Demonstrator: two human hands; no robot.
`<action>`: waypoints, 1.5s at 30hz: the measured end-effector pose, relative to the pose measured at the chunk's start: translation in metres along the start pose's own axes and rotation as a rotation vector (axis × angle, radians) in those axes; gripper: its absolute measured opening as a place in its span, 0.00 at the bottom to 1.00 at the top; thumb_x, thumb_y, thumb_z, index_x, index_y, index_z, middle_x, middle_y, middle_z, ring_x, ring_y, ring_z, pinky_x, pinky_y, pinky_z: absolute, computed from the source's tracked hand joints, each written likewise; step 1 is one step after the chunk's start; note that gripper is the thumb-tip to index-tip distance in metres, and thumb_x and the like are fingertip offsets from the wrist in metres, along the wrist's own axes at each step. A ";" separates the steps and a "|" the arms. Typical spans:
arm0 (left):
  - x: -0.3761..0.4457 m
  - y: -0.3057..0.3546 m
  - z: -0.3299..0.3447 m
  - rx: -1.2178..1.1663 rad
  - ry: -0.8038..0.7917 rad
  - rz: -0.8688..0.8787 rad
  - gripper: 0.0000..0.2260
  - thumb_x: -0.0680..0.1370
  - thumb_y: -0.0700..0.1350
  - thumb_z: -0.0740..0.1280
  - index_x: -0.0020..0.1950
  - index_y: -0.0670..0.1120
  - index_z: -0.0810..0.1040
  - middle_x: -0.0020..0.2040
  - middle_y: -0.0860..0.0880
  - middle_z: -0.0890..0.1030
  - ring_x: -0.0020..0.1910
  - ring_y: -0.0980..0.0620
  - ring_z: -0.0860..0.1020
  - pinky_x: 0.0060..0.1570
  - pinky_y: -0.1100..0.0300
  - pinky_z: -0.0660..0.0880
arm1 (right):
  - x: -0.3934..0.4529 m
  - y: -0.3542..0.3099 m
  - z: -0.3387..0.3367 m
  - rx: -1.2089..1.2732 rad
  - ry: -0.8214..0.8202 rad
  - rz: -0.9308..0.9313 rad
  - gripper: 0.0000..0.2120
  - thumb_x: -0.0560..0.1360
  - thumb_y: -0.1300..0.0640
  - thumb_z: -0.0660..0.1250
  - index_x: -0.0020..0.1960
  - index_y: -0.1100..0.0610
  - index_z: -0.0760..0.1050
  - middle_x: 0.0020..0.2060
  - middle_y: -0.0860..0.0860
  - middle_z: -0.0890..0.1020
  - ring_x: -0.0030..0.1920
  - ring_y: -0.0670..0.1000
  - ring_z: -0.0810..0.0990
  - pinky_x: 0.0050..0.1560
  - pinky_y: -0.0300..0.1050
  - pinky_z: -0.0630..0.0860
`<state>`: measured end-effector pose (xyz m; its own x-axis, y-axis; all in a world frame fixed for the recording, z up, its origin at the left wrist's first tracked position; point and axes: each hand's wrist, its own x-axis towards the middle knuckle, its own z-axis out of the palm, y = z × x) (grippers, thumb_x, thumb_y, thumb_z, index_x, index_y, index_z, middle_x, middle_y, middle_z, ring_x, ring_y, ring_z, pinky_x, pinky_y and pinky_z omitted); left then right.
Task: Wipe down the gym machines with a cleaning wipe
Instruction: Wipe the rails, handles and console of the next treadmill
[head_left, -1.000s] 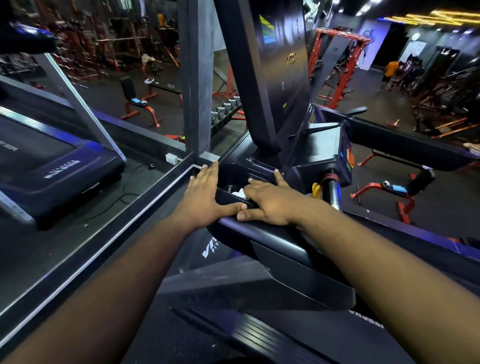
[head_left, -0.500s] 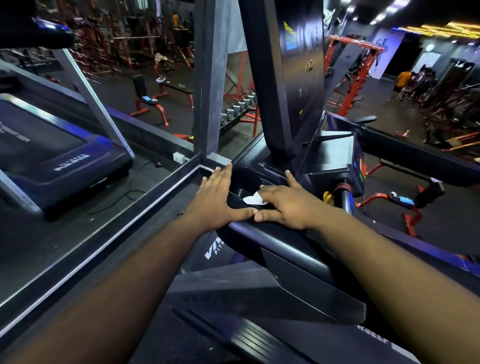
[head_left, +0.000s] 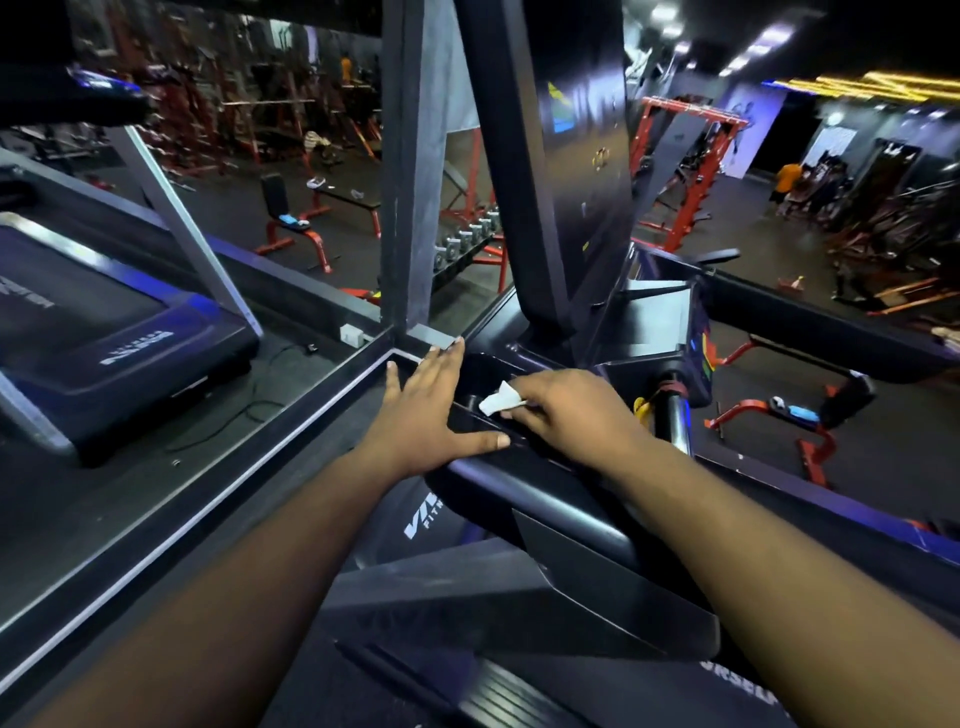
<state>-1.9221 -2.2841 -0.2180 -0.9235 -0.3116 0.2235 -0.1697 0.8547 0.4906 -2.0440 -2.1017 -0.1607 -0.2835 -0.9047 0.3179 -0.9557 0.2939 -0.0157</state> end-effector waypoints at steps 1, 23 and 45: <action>0.002 0.007 -0.002 -0.011 0.037 0.043 0.56 0.66 0.78 0.62 0.84 0.50 0.45 0.83 0.50 0.56 0.82 0.53 0.50 0.79 0.39 0.39 | -0.006 0.002 -0.007 0.006 0.056 0.031 0.11 0.79 0.42 0.66 0.59 0.43 0.79 0.49 0.44 0.85 0.50 0.49 0.83 0.45 0.49 0.78; 0.021 0.159 0.029 -1.060 -0.085 -0.016 0.05 0.81 0.41 0.69 0.54 0.41 0.82 0.42 0.46 0.84 0.38 0.54 0.79 0.42 0.59 0.77 | -0.108 0.038 -0.064 1.180 0.294 0.663 0.06 0.79 0.63 0.70 0.51 0.66 0.78 0.40 0.58 0.82 0.38 0.50 0.79 0.38 0.38 0.77; 0.018 0.209 0.044 -1.067 -0.324 0.092 0.21 0.77 0.38 0.74 0.68 0.45 0.76 0.56 0.44 0.85 0.49 0.52 0.81 0.50 0.57 0.79 | -0.159 0.052 -0.086 1.176 0.587 0.723 0.06 0.83 0.61 0.64 0.47 0.55 0.76 0.37 0.49 0.83 0.38 0.47 0.80 0.38 0.41 0.76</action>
<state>-1.9887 -2.0928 -0.1482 -0.9898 -0.0100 0.1422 0.1419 0.0263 0.9895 -2.0419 -1.9160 -0.1304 -0.9107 -0.3437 0.2293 -0.2241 -0.0552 -0.9730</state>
